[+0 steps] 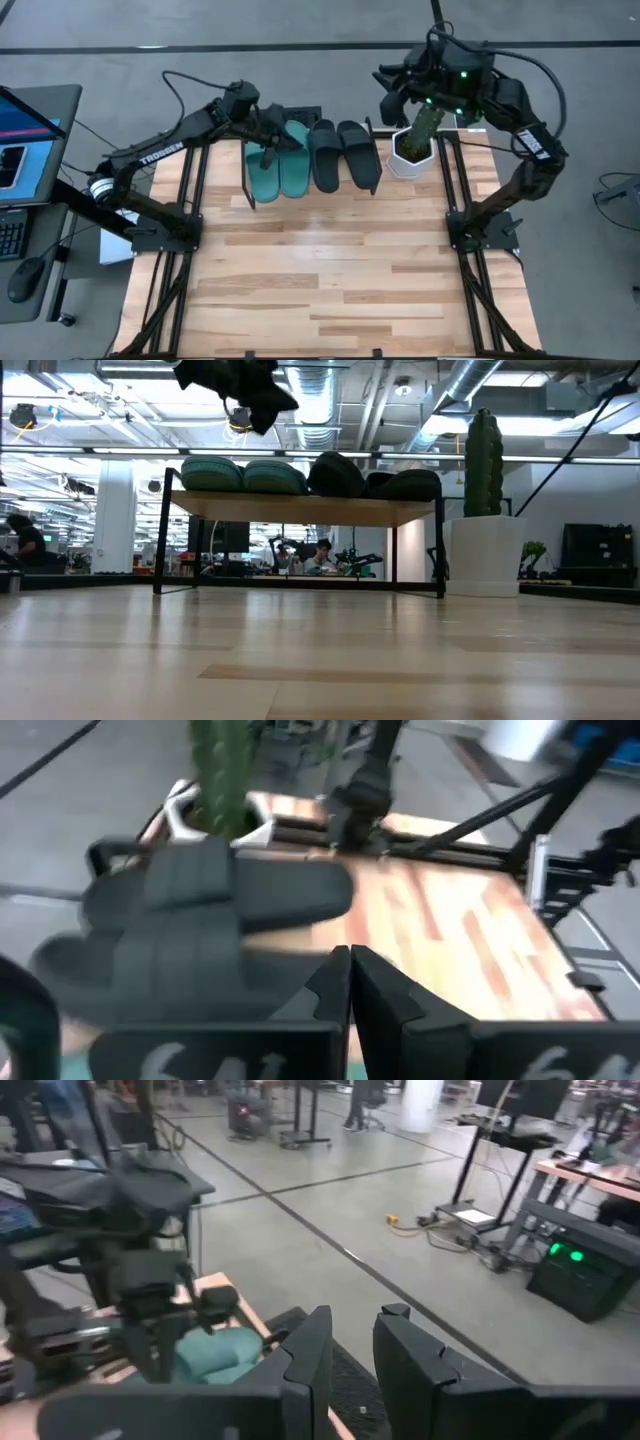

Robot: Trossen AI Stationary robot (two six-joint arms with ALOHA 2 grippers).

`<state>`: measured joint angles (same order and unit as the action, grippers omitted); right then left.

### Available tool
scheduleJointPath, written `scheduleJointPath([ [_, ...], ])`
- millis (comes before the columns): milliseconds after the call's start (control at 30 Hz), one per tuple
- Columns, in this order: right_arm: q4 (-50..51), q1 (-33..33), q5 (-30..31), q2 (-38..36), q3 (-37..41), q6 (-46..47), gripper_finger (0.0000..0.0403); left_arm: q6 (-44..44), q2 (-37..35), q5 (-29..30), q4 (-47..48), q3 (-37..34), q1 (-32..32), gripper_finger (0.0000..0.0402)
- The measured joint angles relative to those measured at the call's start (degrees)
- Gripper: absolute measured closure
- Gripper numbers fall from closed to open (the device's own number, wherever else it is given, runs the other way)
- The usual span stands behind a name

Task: Pick and place slides into the shelf
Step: Adjust the slides on the shelf

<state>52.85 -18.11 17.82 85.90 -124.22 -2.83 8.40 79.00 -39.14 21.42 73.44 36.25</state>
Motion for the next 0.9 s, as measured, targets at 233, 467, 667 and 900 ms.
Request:
scheduleJointPath([
  [233, 1.8, 1.9, 0.2, -0.5, 0.0, -0.1, 0.0335, 0.0, 1.5, 9.5, 0.4, -0.8, 1.3, 0.0401],
  [467, 2.0, 1.9, 0.2, -0.3, 0.0, -0.1, 0.0335, 2.1, 6.9, 13.1, 6.2, 3.9, -0.9, 0.0401],
  [667, 2.7, 1.9, 0.2, -0.3, 0.0, -0.1, 0.0335, 3.3, 11.0, 17.5, 12.0, 8.9, -1.4, 0.0401],
  [900, 4.1, 1.9, 0.2, -0.3, 0.0, -0.2, 0.0335, 4.9, 14.0, 20.0, 15.6, 12.2, -1.7, 0.0401],
])
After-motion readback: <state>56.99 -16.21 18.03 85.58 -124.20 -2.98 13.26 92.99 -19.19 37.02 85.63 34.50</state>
